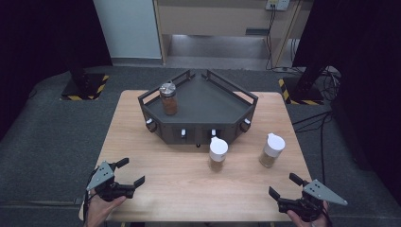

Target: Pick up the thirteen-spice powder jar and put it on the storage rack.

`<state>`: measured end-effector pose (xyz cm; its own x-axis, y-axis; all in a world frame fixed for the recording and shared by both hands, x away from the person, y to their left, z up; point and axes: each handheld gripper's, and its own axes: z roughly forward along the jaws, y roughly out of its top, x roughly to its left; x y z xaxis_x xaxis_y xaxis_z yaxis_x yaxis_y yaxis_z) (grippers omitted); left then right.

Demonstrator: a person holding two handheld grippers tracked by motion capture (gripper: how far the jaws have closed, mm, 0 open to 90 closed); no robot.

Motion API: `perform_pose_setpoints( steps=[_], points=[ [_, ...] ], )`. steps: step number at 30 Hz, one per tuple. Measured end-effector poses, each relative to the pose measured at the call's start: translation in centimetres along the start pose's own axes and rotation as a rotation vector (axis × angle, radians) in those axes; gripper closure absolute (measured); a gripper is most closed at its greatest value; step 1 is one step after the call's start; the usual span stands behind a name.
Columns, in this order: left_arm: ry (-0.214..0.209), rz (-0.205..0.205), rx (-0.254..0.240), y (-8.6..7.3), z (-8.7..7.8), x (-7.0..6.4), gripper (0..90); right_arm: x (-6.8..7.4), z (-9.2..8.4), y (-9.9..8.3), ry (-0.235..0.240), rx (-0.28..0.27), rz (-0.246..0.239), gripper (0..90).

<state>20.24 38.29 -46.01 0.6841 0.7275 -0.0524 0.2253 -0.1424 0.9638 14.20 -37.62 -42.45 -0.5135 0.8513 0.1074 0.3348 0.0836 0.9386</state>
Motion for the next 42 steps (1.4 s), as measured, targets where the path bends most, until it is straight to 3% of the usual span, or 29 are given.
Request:
perform_pose_setpoints(
  steps=[13, 19, 27, 31, 42],
  points=[
    [-0.035, 0.007, 0.005, 0.1, 0.0, -0.2, 2.7, -0.1, 0.1, 0.0, -0.002, -0.003, 0.003, 4.1],
    [-0.029, -0.005, 0.004, 0.0, 0.0, -0.1, 2.7, -0.2, -0.1, 0.6, -0.012, -0.001, -0.001, 4.3],
    [-0.028, -0.018, 0.005, -0.2, 0.0, 0.1, 2.8, -0.2, -0.3, 1.7, 0.011, -0.016, -0.007, 4.8],
    [-0.027, -0.020, 0.006, -0.2, 0.0, 0.1, 2.8, 0.1, 0.2, 2.3, 0.028, -0.014, -0.006, 5.2],
    [-0.025, -0.014, 0.009, -0.1, 0.0, 0.1, 2.4, 1.3, 2.8, 4.7, 0.081, 0.018, -0.063, 5.6]
  ],
)
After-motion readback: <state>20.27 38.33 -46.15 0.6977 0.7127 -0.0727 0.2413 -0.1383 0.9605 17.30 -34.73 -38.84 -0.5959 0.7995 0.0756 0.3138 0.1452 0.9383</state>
